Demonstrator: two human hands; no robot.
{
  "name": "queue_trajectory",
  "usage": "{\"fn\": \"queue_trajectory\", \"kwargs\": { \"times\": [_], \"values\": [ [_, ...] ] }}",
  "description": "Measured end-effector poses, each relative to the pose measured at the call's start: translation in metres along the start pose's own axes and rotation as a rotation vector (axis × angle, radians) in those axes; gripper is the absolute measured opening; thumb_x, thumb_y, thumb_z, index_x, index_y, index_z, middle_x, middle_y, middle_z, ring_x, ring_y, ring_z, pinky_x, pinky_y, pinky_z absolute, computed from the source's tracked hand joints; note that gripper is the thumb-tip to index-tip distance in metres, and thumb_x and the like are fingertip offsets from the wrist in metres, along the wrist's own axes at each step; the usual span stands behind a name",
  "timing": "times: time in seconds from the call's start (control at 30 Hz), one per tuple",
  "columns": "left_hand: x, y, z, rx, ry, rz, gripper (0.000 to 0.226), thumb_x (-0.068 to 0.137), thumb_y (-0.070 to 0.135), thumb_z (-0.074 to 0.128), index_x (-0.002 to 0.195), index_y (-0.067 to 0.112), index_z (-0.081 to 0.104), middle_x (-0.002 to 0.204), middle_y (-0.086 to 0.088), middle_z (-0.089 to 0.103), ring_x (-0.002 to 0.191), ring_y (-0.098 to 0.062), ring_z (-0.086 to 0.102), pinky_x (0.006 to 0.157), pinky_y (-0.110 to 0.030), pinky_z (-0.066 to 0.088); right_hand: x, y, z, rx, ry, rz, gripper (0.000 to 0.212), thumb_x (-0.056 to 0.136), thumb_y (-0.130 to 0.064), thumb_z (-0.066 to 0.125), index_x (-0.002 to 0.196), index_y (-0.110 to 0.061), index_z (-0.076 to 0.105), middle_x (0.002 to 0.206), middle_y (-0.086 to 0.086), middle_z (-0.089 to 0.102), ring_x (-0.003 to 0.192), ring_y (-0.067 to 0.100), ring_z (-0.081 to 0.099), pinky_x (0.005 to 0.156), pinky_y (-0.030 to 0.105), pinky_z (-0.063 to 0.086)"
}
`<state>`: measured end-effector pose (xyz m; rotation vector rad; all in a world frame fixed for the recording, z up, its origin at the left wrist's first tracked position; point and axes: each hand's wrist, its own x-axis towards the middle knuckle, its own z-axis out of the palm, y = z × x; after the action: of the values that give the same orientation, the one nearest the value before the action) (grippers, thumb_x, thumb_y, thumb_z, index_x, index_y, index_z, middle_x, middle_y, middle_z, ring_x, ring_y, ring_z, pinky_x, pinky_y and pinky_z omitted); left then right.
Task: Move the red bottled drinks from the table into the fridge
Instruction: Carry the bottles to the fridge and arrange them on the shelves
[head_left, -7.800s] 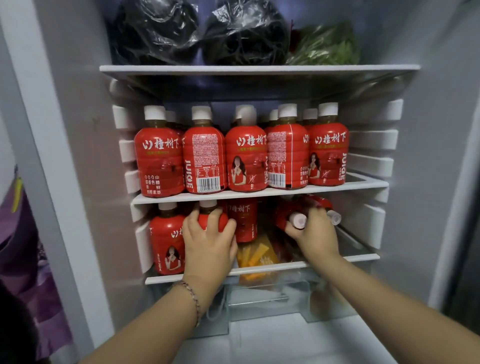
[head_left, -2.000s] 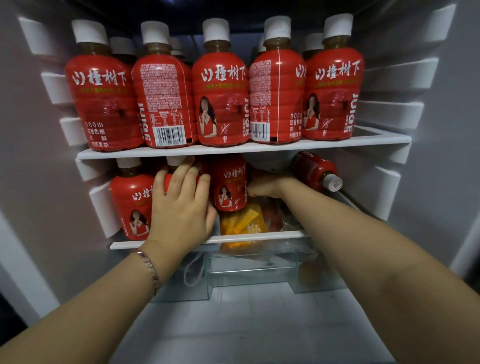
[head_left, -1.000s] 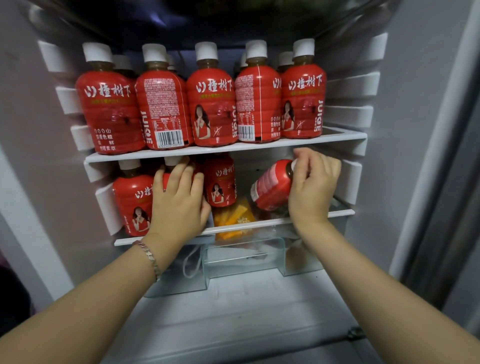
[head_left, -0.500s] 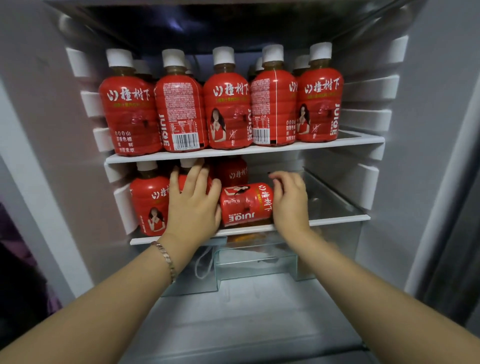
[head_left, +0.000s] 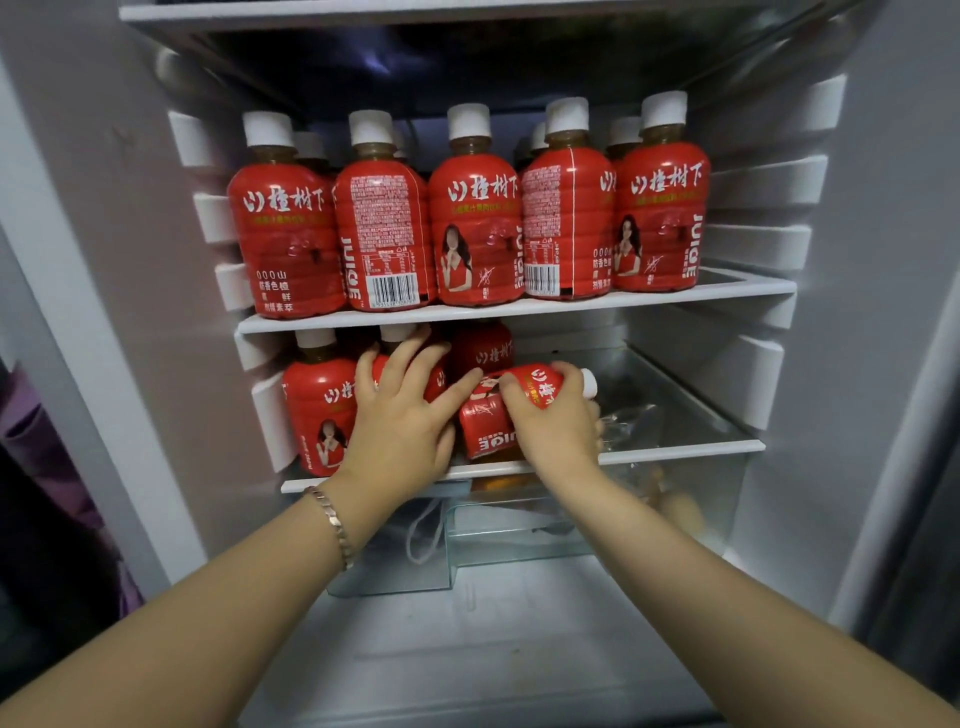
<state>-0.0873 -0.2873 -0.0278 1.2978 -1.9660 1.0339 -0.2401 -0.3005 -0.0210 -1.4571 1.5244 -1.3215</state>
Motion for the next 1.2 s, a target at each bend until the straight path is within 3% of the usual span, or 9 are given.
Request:
{"fn": "queue_trajectory", "kwargs": {
  "times": [0.07, 0.17, 0.27, 0.33, 0.47, 0.73, 0.9, 1.03, 1.2],
  "values": [
    [0.000, 0.000, -0.002, -0.043, -0.006, -0.029, 0.046, 0.077, 0.023, 0.045, 0.116, 0.006, 0.064, 0.119, -0.021, 0.059, 0.122, -0.033, 0.037, 0.095, -0.061, 0.033, -0.004, 0.000, -0.002, 0.144, 0.038, -0.117, 0.054, 0.087, -0.033, 0.062, 0.135, -0.025, 0.037, 0.131, 0.009, 0.031, 0.094, 0.019, 0.048, 0.090, 0.026, 0.040],
    [-0.001, 0.001, -0.002, -0.106, -0.001, -0.039, 0.046, 0.074, 0.022, 0.045, 0.112, 0.006, 0.066, 0.120, -0.020, 0.058, 0.123, -0.032, 0.036, 0.097, -0.059, 0.029, -0.009, -0.001, -0.003, 0.152, 0.091, -0.270, 0.056, 0.086, -0.023, 0.064, 0.136, -0.022, 0.039, 0.131, 0.006, 0.026, 0.097, 0.014, 0.047, 0.089, 0.019, 0.037],
    [-0.003, -0.001, -0.004, -0.159, -0.004, -0.031, 0.047, 0.076, 0.020, 0.042, 0.114, 0.004, 0.065, 0.123, -0.018, 0.058, 0.125, -0.030, 0.035, 0.100, -0.054, 0.025, -0.015, 0.001, 0.002, 0.014, 0.158, -0.506, 0.060, 0.079, -0.018, 0.068, 0.134, -0.023, 0.045, 0.135, 0.008, 0.025, 0.118, 0.022, 0.040, 0.103, 0.028, 0.036],
    [-0.001, -0.002, -0.005, -0.169, 0.016, -0.062, 0.044, 0.082, 0.019, 0.040, 0.116, 0.001, 0.062, 0.123, -0.015, 0.060, 0.125, -0.026, 0.036, 0.102, -0.048, 0.022, -0.015, 0.001, 0.003, -0.078, 0.164, -0.567, 0.061, 0.075, -0.017, 0.069, 0.131, -0.023, 0.048, 0.134, 0.011, 0.028, 0.121, 0.029, 0.036, 0.104, 0.035, 0.036],
    [-0.002, -0.004, -0.002, -0.208, 0.071, -0.113, 0.039, 0.085, 0.016, 0.042, 0.117, 0.000, 0.057, 0.122, -0.016, 0.060, 0.125, -0.023, 0.038, 0.104, -0.041, 0.021, -0.010, -0.004, -0.002, -0.172, 0.115, -0.597, 0.053, 0.071, -0.018, 0.070, 0.120, -0.018, 0.050, 0.122, 0.011, 0.032, 0.112, 0.032, 0.042, 0.099, 0.037, 0.041],
    [-0.004, 0.000, 0.006, -0.282, 0.194, -0.139, 0.036, 0.086, 0.011, 0.046, 0.121, 0.004, 0.046, 0.127, -0.018, 0.054, 0.127, -0.025, 0.037, 0.109, -0.041, 0.022, -0.003, -0.010, -0.011, -0.339, 0.030, -0.639, 0.052, 0.072, -0.024, 0.069, 0.119, -0.018, 0.048, 0.119, 0.010, 0.028, 0.111, 0.033, 0.041, 0.093, 0.035, 0.043],
    [-0.006, 0.002, 0.014, -0.217, 0.313, -0.203, 0.033, 0.085, 0.013, 0.050, 0.116, 0.002, 0.053, 0.127, -0.011, 0.037, 0.123, -0.031, 0.033, 0.113, -0.030, 0.017, 0.000, -0.010, -0.013, -0.302, -0.043, -0.648, 0.051, 0.073, -0.025, 0.069, 0.118, -0.022, 0.048, 0.113, 0.003, 0.024, 0.111, 0.034, 0.043, 0.095, 0.039, 0.045],
    [-0.007, 0.004, 0.015, -0.192, 0.348, -0.244, 0.031, 0.085, 0.015, 0.052, 0.113, 0.003, 0.058, 0.126, -0.010, 0.034, 0.120, -0.032, 0.032, 0.111, -0.028, 0.018, 0.007, -0.008, -0.011, -0.135, -0.079, -0.529, 0.055, 0.074, -0.038, 0.075, 0.123, -0.031, 0.051, 0.121, 0.006, 0.041, 0.111, 0.025, 0.051, 0.094, 0.030, 0.044],
    [-0.010, 0.006, 0.017, -0.169, 0.339, -0.246, 0.032, 0.085, 0.018, 0.052, 0.116, 0.012, 0.049, 0.127, -0.010, 0.033, 0.121, -0.034, 0.032, 0.111, -0.031, 0.019, 0.015, -0.018, -0.012, -0.358, -0.084, -0.520, 0.050, 0.075, -0.044, 0.069, 0.121, -0.033, 0.053, 0.120, 0.011, 0.048, 0.109, 0.030, 0.053, 0.093, 0.039, 0.048]
  ]
}}
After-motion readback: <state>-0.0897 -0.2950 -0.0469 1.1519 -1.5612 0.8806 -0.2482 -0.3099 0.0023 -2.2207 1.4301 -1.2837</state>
